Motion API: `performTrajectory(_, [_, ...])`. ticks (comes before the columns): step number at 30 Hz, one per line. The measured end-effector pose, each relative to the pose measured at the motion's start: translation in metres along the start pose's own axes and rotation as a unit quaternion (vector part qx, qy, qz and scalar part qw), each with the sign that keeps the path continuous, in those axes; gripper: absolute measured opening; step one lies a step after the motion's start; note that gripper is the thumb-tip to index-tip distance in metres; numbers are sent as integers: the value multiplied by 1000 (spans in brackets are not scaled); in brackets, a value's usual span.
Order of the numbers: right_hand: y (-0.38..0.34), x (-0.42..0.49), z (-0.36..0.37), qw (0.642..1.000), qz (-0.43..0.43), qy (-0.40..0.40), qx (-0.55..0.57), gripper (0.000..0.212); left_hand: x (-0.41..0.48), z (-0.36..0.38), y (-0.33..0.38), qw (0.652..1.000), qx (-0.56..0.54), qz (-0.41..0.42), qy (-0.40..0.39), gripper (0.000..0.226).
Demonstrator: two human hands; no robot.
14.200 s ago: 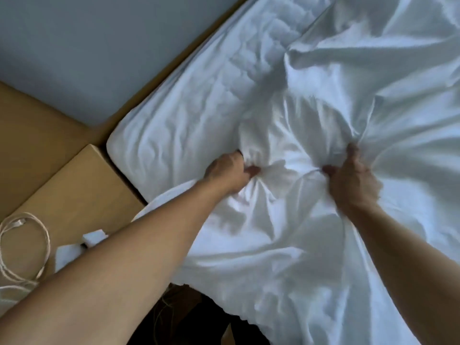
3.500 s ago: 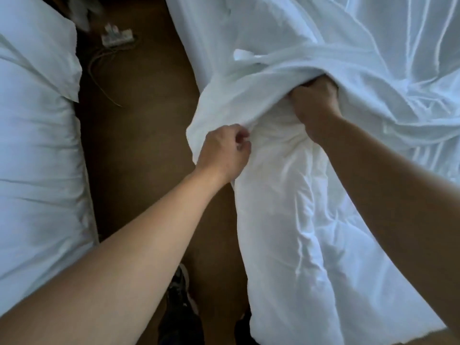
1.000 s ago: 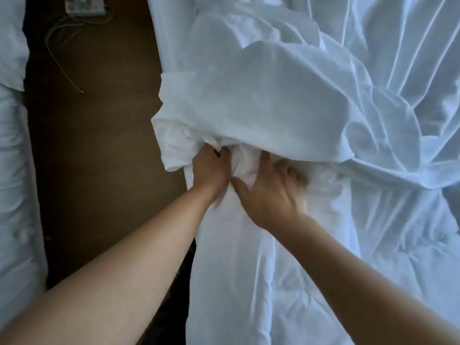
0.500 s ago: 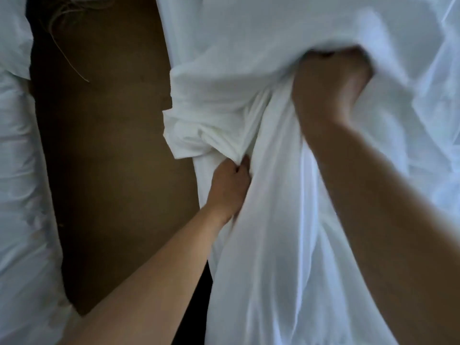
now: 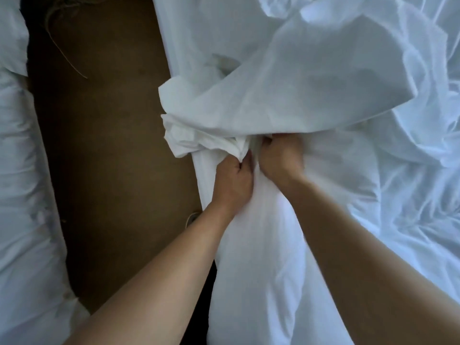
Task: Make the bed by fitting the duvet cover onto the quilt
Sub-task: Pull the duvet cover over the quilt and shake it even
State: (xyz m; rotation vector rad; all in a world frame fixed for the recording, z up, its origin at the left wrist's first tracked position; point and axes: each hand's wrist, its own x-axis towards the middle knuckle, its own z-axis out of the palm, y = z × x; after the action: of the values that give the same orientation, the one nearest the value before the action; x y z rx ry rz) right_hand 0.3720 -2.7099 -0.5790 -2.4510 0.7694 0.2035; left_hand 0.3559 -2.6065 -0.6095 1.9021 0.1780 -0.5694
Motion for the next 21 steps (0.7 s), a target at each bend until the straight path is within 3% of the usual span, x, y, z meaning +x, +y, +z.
performTrajectory(3, [-15, 5, -27, 972, -78, 193, 111, 33, -29, 4, -4, 999, -39, -22, 6, 48])
performTrajectory(5, [-15, 16, -42, 970, -94, 195, 108, 28, -58, 10, -7, 995, -75, -61, -14, 50])
performTrajectory(8, [-6, 30, -47, 998, -38, 33, -44, 29, -78, 18, -12, 993, -70, -86, -40, 51])
performTrajectory(11, [4, 1, -31, 992, -34, -65, -100, 55, -53, 6, -8, 991, 17, -127, -40, 41])
performTrajectory(14, [25, -26, -11, 941, 40, -222, -254, 62, -22, -10, -7, 979, 130, -140, -70, 48])
performTrajectory(17, [29, -32, -10, 915, 5, -316, -250, 71, -13, -20, 2, 979, 193, -41, 57, 42])
performTrajectory(18, [26, -32, -18, 929, -21, -296, -222, 64, -11, -21, 6, 968, 227, 21, 108, 42])
performTrajectory(19, [24, -30, -29, 957, -56, -208, -195, 50, -6, -18, 10, 947, 280, 72, 140, 52])
performTrajectory(20, [22, -25, -42, 980, -84, -56, -172, 36, -1, -15, 15, 926, 321, 110, 164, 65])
performTrajectory(21, [21, -16, -58, 975, -94, 90, -181, 31, 4, -12, 21, 910, 347, 130, 186, 72])
